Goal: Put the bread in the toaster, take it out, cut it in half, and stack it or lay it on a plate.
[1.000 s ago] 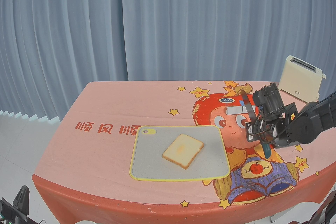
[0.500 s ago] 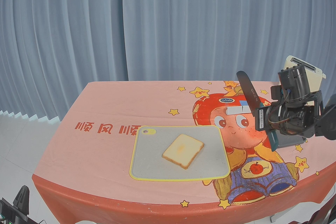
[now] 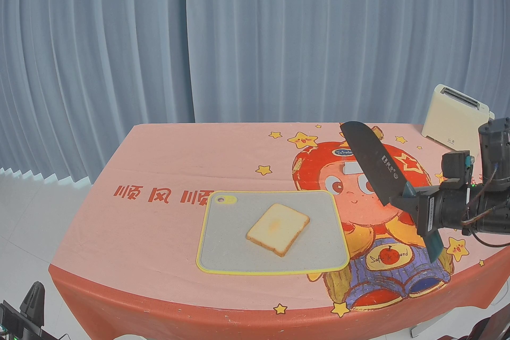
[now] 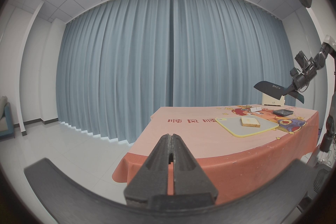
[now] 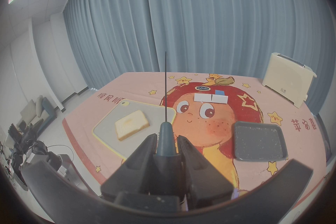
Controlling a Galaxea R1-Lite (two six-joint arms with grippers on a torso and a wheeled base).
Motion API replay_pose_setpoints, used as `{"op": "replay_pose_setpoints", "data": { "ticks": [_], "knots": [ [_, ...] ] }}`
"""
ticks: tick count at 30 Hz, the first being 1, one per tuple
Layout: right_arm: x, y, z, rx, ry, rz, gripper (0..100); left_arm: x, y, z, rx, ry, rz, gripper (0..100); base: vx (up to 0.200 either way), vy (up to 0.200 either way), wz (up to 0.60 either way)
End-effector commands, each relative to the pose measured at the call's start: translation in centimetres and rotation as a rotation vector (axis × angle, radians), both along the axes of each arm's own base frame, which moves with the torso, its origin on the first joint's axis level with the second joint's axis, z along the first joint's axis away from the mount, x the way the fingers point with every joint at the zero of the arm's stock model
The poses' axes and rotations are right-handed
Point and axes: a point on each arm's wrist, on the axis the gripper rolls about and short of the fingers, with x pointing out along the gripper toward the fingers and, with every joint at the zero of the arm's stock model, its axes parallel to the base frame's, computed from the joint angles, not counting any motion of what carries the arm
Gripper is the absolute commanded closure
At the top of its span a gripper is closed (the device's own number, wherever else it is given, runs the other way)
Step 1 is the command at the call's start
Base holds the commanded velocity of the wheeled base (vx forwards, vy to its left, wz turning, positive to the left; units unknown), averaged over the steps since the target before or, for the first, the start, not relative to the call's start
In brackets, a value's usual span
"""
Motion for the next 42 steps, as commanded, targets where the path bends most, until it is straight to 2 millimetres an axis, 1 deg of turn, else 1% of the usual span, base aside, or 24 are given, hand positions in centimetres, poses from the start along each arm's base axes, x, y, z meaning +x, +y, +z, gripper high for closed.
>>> {"op": "replay_pose_setpoints", "data": {
  "ticks": [1,3,8,9,12,14,19,24,29,33,36,38,41,42],
  "knots": [
    [-1.9,-1.1,0.1,0.046,-0.061,0.006,100,0.1,0.0,-0.5,0.000,0.018,0.002,100,0.000,0.000,0.00],
    [-1.9,-1.1,0.0,0.056,-0.073,0.001,100,0.1,0.0,-0.5,0.000,0.018,0.002,100,0.000,0.000,0.00],
    [-2.1,-1.4,-1.4,0.133,-0.144,-0.014,100,0.1,0.0,-0.5,-0.002,0.018,0.001,100,0.000,0.000,0.00],
    [-2.3,-1.5,-2.0,0.144,-0.174,-0.009,100,0.1,0.0,-0.5,-0.002,0.018,0.001,100,0.000,0.000,0.00],
    [-2.6,-1.5,-2.4,0.171,-0.227,0.003,100,0.1,0.0,-0.5,-0.002,0.018,0.001,100,0.000,0.000,0.00],
    [-2.4,-1.5,-2.1,0.197,-0.264,0.003,100,0.1,0.0,-0.5,-0.002,0.018,0.001,100,0.000,0.000,0.00],
    [-2.1,-1.2,-1.7,0.225,-0.276,0.041,100,0.1,0.0,-0.5,-0.002,0.018,0.001,100,0.000,0.000,0.00],
    [-1.0,-0.5,0.4,0.256,-0.309,0.099,100,0.1,0.0,-0.5,-0.002,0.018,0.001,100,0.000,0.000,0.00],
    [0.2,0.2,2.1,0.176,-0.288,0.124,100,0.1,0.0,-0.5,-0.002,0.018,0.001,100,0.000,0.000,0.00],
    [1.3,1.2,2.6,0.115,-0.222,0.150,100,0.1,0.0,-0.5,0.000,0.018,-0.001,100,0.000,0.000,0.00],
    [1.8,2.3,2.4,0.077,-0.173,0.184,100,0.1,0.0,-0.5,0.000,0.018,-0.001,100,0.000,0.000,0.00],
    [1.5,3.2,1.7,0.040,-0.110,0.220,100,0.1,0.0,-0.5,0.000,0.018,-0.001,100,0.000,0.000,0.00],
    [0.3,4.0,0.6,-0.019,-0.027,0.283,100,0.1,0.0,-0.5,0.000,0.018,-0.001,100,0.000,0.000,0.00],
    [0.3,4.0,0.6,-0.019,-0.027,0.283,100,0.1,0.0,-0.5,0.000,0.018,-0.001,100,0.000,0.000,0.00]
  ]
}}
